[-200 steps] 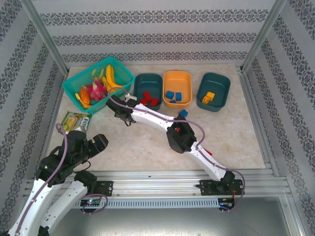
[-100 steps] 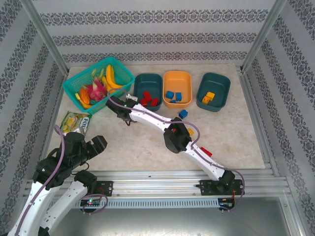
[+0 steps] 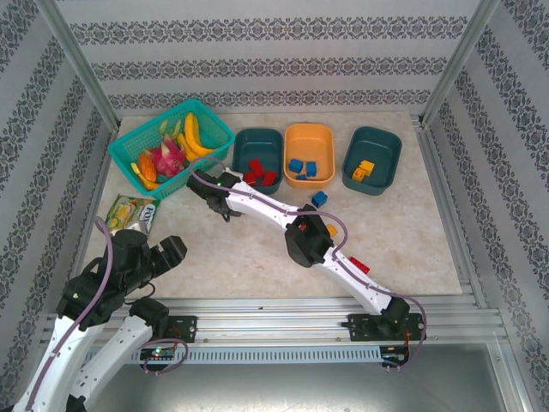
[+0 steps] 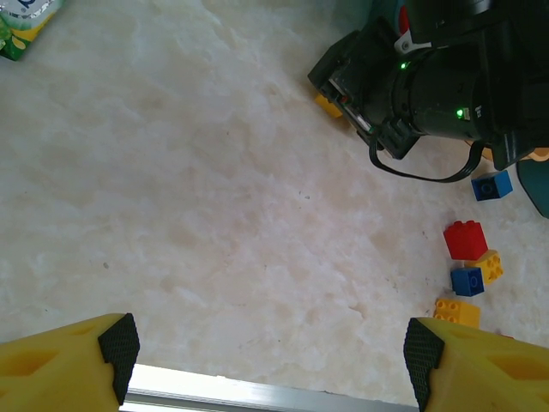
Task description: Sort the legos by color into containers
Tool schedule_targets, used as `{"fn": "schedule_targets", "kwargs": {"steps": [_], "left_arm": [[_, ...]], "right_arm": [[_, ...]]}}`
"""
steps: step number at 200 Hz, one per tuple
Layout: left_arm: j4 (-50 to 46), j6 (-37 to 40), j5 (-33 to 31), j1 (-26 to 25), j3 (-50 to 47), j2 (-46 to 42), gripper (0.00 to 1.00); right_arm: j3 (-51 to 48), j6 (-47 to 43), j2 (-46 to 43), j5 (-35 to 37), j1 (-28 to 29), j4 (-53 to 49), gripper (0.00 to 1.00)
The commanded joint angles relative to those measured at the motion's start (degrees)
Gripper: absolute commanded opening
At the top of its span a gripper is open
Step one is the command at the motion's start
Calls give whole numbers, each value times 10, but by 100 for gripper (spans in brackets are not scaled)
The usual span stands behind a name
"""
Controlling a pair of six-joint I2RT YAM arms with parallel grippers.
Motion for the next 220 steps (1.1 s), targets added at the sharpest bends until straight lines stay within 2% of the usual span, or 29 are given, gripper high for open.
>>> {"fn": "schedule_targets", "kwargs": {"steps": [1, 74, 120, 153, 189, 220], "left_arm": [[6, 11, -7, 0, 13, 5, 83], [31, -2, 2, 1, -9, 8, 83], [78, 6, 35, 0, -22, 32, 83], [176, 23, 90, 0, -12, 100, 82], [308, 29, 140, -14, 40, 234, 82], [368, 51, 140, -60, 134, 379, 83]], "right_arm": [[-5, 12, -15, -21, 3, -53, 41], [-150, -22, -135, -58, 15, 6, 16], [-206, -52, -226, -64, 16, 25, 12], [-276, -82, -325, -54, 7, 43, 11], [-392, -140, -457, -57, -57, 69, 11], [-485, -215, -547, -91, -167, 73, 10]]}}
